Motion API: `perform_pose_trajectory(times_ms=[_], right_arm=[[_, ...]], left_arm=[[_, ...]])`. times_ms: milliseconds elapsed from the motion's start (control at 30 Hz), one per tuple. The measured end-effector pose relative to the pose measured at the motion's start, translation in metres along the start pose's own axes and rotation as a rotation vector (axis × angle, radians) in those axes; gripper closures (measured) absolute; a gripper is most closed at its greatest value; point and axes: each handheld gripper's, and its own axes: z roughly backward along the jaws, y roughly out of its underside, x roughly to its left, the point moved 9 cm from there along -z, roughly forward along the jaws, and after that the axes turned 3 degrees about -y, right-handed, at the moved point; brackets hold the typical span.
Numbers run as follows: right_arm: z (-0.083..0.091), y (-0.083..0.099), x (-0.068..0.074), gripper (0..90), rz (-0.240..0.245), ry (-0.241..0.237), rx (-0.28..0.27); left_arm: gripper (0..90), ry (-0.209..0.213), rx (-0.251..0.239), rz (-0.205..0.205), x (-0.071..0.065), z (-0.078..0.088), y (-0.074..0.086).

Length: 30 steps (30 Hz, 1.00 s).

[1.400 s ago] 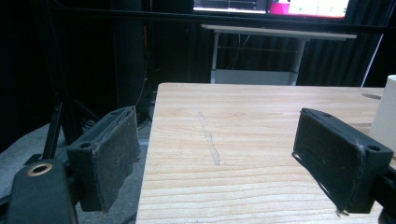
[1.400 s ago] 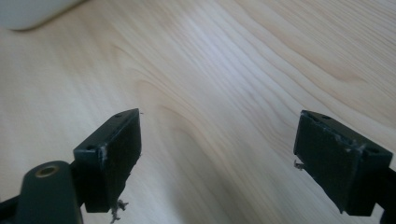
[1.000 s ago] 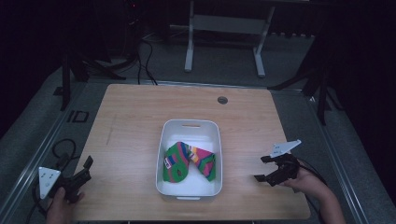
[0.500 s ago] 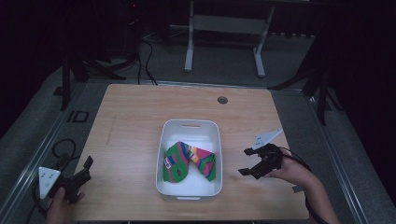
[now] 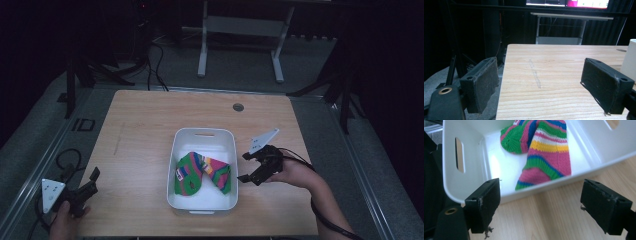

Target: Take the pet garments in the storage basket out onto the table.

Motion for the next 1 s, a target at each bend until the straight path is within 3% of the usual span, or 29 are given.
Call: perform_pose_trajectory(times_ms=[467, 667, 1000], right_arm=[[-0.034, -0.027, 0.003, 16.0, 0.037, -0.040, 0.043], [-0.060, -0.047, 0.004, 17.9, 0.055, -0.070, 0.062], [-0.094, -0.064, 0.004, 17.9, 0.083, -0.069, 0.110]], left_arm=[[14.8, 0.004, 0.000, 0.003, 0.000, 0.000, 0.000], [14.8, 0.008, 0.006, -0.009, -0.001, 0.000, 0.000], [14.8, 0.011, 0.001, -0.005, -0.001, 0.000, 0.000]])
